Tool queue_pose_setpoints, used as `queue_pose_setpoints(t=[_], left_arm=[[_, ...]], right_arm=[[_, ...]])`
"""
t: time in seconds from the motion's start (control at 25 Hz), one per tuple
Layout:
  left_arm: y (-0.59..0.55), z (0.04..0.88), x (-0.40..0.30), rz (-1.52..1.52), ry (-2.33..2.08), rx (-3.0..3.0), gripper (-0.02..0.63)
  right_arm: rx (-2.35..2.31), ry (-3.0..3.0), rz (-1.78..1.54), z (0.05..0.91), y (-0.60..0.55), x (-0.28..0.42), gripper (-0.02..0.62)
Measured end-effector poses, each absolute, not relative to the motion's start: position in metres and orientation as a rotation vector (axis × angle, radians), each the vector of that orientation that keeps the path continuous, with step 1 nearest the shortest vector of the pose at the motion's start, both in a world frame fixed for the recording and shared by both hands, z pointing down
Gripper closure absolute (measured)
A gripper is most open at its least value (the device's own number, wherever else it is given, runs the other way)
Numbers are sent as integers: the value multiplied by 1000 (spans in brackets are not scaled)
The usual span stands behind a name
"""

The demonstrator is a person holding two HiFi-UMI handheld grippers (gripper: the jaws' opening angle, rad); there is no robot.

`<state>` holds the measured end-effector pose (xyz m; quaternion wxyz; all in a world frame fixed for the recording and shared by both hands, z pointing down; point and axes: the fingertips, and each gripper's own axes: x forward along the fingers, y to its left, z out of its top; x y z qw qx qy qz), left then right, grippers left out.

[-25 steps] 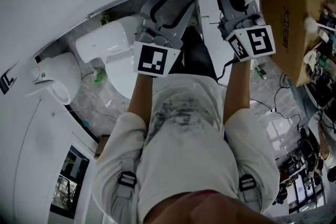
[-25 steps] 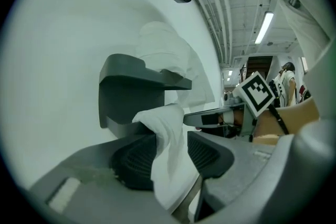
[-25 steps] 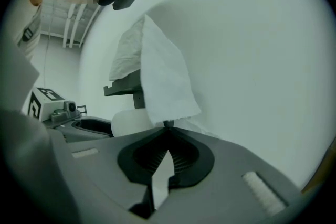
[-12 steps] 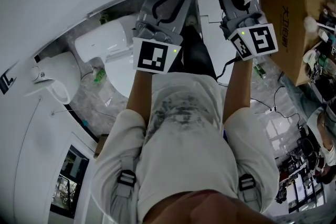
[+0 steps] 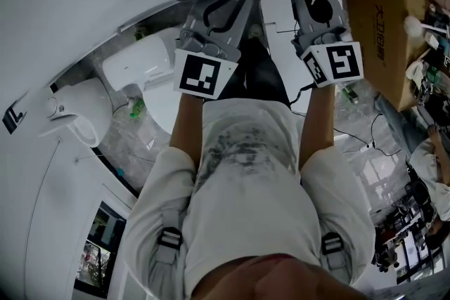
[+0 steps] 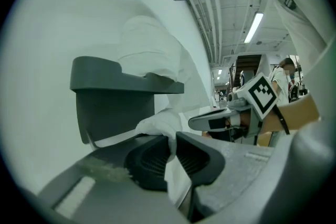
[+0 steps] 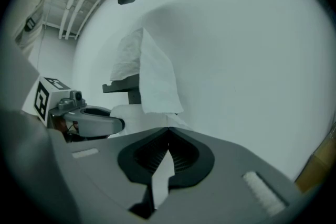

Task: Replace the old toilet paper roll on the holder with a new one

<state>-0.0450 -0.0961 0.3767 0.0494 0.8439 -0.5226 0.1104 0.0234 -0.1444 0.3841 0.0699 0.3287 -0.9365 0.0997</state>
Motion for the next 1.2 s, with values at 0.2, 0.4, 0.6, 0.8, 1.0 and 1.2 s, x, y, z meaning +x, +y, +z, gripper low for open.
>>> queue_pose_setpoints(t=[0.2,0.4,0.6,0.8,1.0,1.2], left_arm=[[-101,377,-38,341,-1570,2581,572],[-105,376,-32,328,-1565,2573,575],[-111,377,-24,324,-1568,2568,580],[-118,375,-17,314,-1572,2561,583],[-123,376,-10,322,-1564,2564,583],[-127,376,-5,323,-1559,2562,583]], right_arm=[[985,-2812,275,382,-133,28,592],[984,-2803,252,379,-125,28,594],[1010,-2793,255,377,-123,33,592],[1028,-2784,255,376,-123,37,592],[1037,-2774,262,377,-124,39,593],[1049,-2767,268,377,-125,42,592]])
